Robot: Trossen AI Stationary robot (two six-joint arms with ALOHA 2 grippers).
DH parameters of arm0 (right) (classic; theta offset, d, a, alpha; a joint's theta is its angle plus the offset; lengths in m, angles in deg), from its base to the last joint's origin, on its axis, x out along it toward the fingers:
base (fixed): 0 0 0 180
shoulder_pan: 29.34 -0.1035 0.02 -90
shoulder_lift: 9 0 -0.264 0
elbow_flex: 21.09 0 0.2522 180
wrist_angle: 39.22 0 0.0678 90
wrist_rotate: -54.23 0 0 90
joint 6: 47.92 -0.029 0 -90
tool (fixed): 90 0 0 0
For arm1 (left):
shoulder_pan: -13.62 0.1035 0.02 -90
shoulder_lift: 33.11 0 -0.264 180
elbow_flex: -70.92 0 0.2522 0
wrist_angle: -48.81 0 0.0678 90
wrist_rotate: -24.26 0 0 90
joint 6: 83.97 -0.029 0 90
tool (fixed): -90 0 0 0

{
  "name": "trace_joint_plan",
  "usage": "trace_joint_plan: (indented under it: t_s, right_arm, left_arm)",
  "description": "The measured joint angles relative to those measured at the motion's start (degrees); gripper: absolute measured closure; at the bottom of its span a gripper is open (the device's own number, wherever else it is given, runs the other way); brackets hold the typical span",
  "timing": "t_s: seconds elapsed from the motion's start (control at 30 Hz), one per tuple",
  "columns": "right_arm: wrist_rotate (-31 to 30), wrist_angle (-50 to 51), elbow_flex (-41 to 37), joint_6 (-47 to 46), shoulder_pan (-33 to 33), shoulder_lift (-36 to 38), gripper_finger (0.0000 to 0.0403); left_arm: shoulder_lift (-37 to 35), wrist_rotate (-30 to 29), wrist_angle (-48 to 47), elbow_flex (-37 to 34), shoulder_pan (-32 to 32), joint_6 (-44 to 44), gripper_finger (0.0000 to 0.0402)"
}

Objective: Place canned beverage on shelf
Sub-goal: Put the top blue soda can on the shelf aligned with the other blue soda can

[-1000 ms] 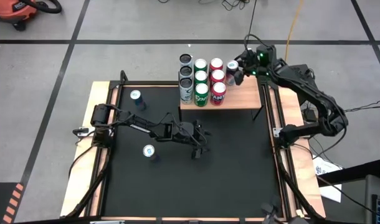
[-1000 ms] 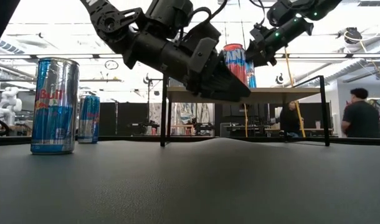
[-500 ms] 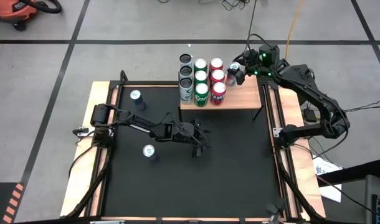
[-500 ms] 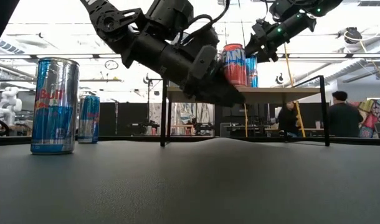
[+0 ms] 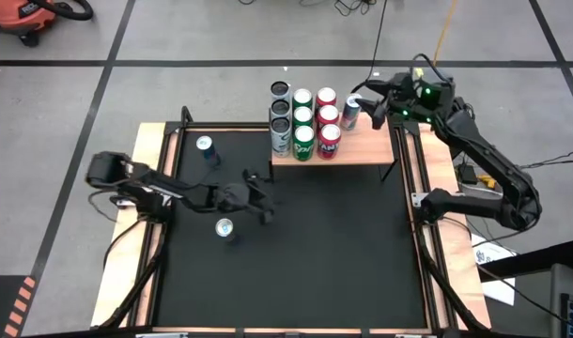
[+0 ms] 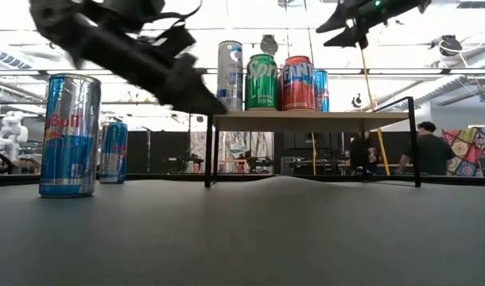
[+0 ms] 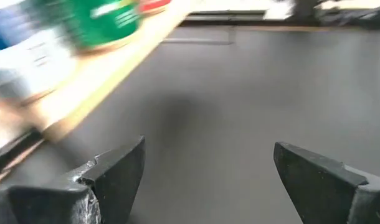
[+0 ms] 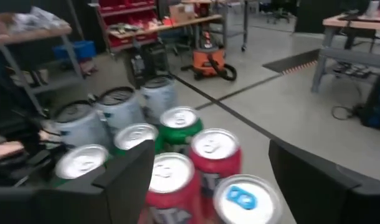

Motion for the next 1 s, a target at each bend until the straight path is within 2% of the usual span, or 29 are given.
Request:
trace_joint_plan:
  t_s: [0.1,0.23,0.37,0.5,0.6,0.8,1.0]
  right_arm:
    - [0.02,-1.18,-1.72,-1.73,-1.96,2.24,0.0097]
    - [0.01,-3.16,-4.85,-3.35,-4.57,4.90,0.0096]
    - [-0.07,-8.05,-9.05,-5.41,-6.86,6.43,0.0096]
    - [-0.22,-14.97,-13.46,-7.78,-8.19,6.81,0.0096]
    - [-0.26,-18.82,-16.10,-9.07,-8.90,6.70,0.0096]
    - [-0.24,-25.42,-20.66,-10.90,-10.93,6.72,0.0096]
    - [-0.24,-31.42,-24.05,-11.97,-13.34,6.72,0.0096]
  left_arm:
    - [-6.40,-8.12,-4.11,-4.40,-2.31,1.70,0.0048]
    - [-15.23,-17.33,-14.05,-7.30,-5.57,4.78,0.0048]
    - [-23.47,-28.21,-26.72,-7.72,-7.13,10.58,0.0048]
    - [-30.10,-34.45,-35.44,-7.73,-5.89,14.94,0.0048]
    - [-33.82,-36.35,-40.85,-7.73,-3.39,16.51,0.0048]
    - [-38.24,-36.53,-50.72,-7.73,2.80,22.22,0.0048]
    - [-39.75,-36.40,-53.30,-9.45,8.32,27.05,0.0048]
